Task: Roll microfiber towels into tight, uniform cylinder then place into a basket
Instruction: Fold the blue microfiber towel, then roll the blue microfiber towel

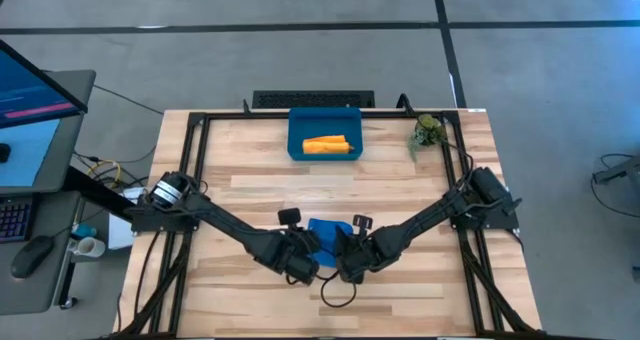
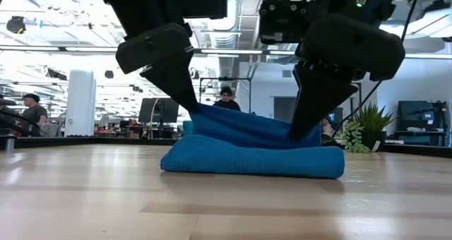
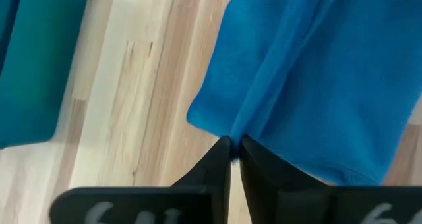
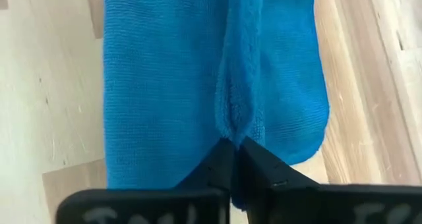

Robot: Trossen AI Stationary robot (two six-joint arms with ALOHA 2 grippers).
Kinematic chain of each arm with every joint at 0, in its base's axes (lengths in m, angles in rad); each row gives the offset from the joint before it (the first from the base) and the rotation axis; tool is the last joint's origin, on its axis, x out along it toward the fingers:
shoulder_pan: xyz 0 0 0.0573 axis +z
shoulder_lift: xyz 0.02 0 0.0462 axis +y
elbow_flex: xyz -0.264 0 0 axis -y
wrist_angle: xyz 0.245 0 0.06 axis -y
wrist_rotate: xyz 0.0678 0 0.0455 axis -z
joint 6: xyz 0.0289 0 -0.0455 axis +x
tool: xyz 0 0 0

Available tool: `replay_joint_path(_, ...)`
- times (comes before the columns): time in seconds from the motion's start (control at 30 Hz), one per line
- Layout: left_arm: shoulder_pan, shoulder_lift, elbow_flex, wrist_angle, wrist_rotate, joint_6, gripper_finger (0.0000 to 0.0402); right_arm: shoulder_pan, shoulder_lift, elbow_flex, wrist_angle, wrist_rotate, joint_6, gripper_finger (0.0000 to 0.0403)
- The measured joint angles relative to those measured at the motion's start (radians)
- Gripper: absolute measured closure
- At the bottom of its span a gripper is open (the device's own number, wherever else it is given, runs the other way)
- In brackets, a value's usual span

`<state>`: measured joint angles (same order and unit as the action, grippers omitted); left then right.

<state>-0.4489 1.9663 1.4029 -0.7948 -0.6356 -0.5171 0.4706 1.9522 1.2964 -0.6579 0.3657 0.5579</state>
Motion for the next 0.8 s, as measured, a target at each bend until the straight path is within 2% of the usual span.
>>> replay_joint_path(0.4, 0.001, 0.0, 0.0, -0.003, -0.004, 0.029, 0.0329, -0.033, 0.0, 0.0, -0.01, -0.002, -0.003, 0.0264)
replay_joint_path(0.63, -0.003, 0.0, 0.0, 0.001, 0.004, 0.034, 0.0323, -0.049, -0.035, 0.0, -0.12, 0.004, -0.032, 0.0242)
replay_joint_path(0.8, -0.013, 0.0, 0.0, 0.048, 0.06, 0.034, 0.0324, -0.029, -0.135, -0.014, -0.194, 0.078, -0.045, 0.0243)
